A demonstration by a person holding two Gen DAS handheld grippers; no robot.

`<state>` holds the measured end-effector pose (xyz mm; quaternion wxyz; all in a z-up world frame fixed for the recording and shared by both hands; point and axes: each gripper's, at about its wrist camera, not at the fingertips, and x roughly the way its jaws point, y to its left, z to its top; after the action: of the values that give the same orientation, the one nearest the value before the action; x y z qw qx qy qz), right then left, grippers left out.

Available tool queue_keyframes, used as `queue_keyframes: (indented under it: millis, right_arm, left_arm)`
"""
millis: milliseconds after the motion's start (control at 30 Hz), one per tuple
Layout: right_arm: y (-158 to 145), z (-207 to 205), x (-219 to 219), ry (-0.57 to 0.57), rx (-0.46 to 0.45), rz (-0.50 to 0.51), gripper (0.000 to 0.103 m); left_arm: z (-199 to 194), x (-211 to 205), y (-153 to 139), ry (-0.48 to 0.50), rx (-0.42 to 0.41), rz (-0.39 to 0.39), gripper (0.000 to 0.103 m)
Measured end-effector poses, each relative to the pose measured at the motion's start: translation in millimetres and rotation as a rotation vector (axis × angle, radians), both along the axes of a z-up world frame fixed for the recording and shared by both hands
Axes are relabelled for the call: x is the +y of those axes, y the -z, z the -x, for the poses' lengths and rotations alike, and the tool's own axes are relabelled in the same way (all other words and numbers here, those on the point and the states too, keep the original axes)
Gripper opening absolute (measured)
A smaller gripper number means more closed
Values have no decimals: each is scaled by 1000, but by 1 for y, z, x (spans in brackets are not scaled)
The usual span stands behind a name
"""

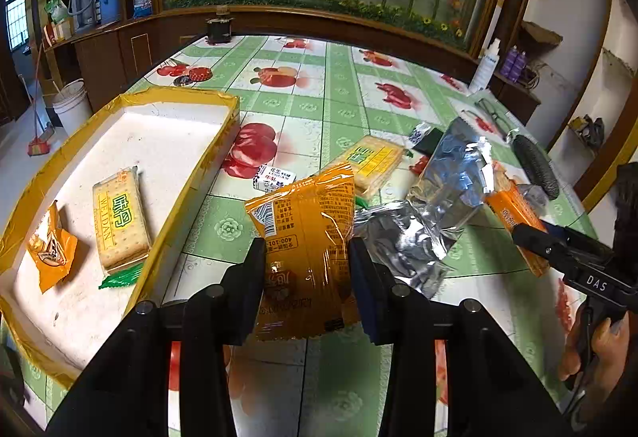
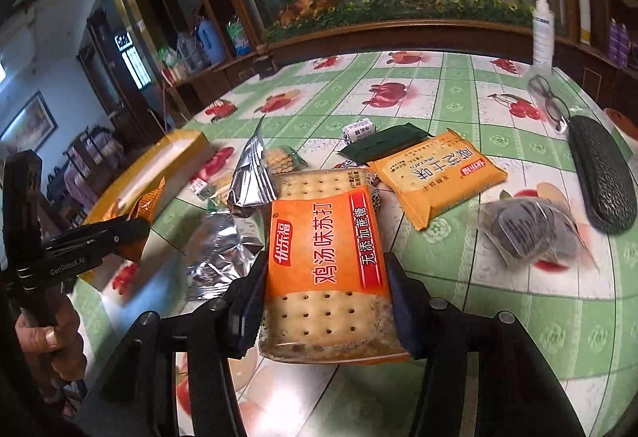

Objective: Organize snacks
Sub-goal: 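Grasp the orange chicken cracker pack with the right tool while the left tool grasps an orange bag, then carry both packs into the yellow tray and release them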

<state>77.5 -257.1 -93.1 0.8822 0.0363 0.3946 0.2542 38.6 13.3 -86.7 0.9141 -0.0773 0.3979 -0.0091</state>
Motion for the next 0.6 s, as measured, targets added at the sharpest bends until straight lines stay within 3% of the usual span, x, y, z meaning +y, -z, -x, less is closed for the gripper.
queue_keyframes:
  millis: [267,600]
  right_arm:
    - [-21,16,-11,16,-29,-125,55]
    - [-45,33,9,-10,-107,-114,55]
  left_arm:
    - [13,8,-15,-12,-41,15,38]
    - [23,14,-22,-16,-60,28,38]
